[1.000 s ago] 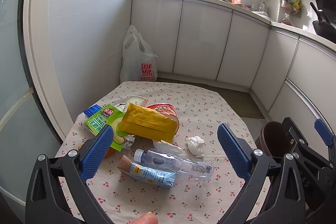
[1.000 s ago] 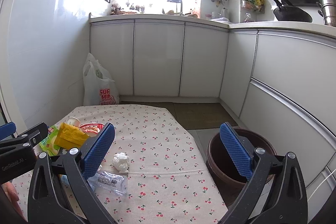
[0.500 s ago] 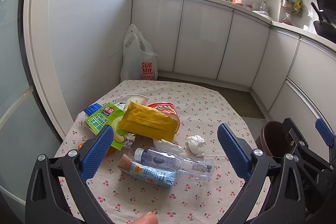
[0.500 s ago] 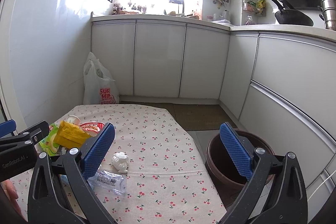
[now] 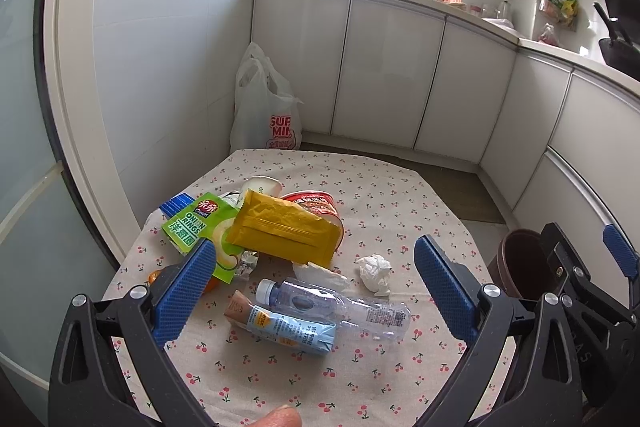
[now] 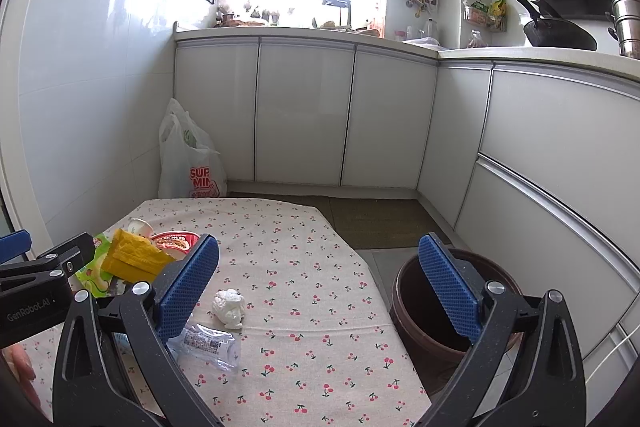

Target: Collect trash

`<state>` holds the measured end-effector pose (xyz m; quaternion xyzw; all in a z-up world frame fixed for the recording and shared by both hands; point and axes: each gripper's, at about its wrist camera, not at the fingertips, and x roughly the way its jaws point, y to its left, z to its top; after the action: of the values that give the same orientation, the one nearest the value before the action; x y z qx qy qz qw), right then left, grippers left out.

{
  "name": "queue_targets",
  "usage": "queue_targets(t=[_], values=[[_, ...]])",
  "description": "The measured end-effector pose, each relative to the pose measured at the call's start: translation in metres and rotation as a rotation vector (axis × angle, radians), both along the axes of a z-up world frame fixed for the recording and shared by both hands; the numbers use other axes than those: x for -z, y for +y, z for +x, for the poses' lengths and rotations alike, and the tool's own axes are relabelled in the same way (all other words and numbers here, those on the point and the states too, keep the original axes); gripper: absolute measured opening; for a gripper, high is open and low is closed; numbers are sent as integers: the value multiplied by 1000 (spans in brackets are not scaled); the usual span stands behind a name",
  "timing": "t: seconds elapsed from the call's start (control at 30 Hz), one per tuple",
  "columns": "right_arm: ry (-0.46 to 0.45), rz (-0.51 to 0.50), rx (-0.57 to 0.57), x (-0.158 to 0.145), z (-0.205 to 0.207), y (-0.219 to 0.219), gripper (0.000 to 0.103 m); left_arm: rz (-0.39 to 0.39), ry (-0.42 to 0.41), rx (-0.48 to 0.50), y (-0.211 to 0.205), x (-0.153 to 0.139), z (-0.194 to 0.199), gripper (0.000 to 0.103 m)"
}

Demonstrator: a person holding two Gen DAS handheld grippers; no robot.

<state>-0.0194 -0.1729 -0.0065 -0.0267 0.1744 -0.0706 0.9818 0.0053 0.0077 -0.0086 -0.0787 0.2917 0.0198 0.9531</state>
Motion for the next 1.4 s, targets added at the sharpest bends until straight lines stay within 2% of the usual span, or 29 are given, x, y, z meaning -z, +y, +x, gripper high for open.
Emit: queue_targets(t=[0.17, 0.33, 0.43, 0.53, 0.63, 0.7, 0.8, 0.83, 0.9, 0.97, 1.0, 1.03, 1.07, 1.1, 1.13, 1.17, 1.23, 1.33, 1.37, 1.4], values=[[12, 6, 1, 1, 0, -1, 96, 5, -19, -1, -1, 0, -1, 96], [70, 41, 1, 5, 7, -3, 96, -11, -17, -1, 0, 1, 1, 96], [125, 60, -3, 10, 13, -5, 96, -16, 14, -16, 4, 5, 6, 96], [226, 91, -18, 20, 25, -6, 96, -40, 90, -43, 16, 14, 16, 96], [287, 161, -44, 31, 34, -11, 96, -115, 195, -87, 42, 27, 30, 96], [334, 223, -59, 34, 41, -16, 96, -224, 268, -131, 70, 36, 41, 96], [396, 311, -80, 30, 50, -24, 96, -317, 311, -148, 92, 39, 52, 96], [411, 336, -84, 27, 54, -26, 96, -342, 303, -139, 98, 34, 57, 96], [431, 381, -88, 20, 62, -33, 96, -380, 229, -110, 101, 18, 59, 96], [418, 407, -86, 18, 67, -38, 96, -424, 95, -55, 103, -7, 57, 96], [422, 407, -81, 19, 70, -40, 96, -428, 65, -19, 103, -16, 59, 96], [418, 420, -80, 23, 71, -44, 96, -421, 83, -11, 102, -19, 67, 96], [429, 413, -71, 28, 74, -47, 96, -413, 177, -40, 100, -7, 81, 96], [455, 402, -52, 36, 77, -50, 96, -429, 314, -49, 97, 13, 97, 96], [488, 393, -35, 42, 80, -52, 96, -472, 412, -35, 95, 32, 106, 96], [520, 393, -30, 47, 85, -54, 96, -549, 447, -22, 94, 49, 112, 96], [529, 391, -42, 49, 89, -55, 96, -651, 404, -65, 98, 75, 116, 94], [499, 341, -39, 43, 90, -53, 96, -815, 419, -68, 97, 100, 130, 88], [495, 335, -39, 42, 91, -54, 96, -842, 431, -62, 93, 107, 136, 85], [498, 333, -39, 43, 92, -55, 96, -832, 433, -88, 92, 111, 139, 84]])
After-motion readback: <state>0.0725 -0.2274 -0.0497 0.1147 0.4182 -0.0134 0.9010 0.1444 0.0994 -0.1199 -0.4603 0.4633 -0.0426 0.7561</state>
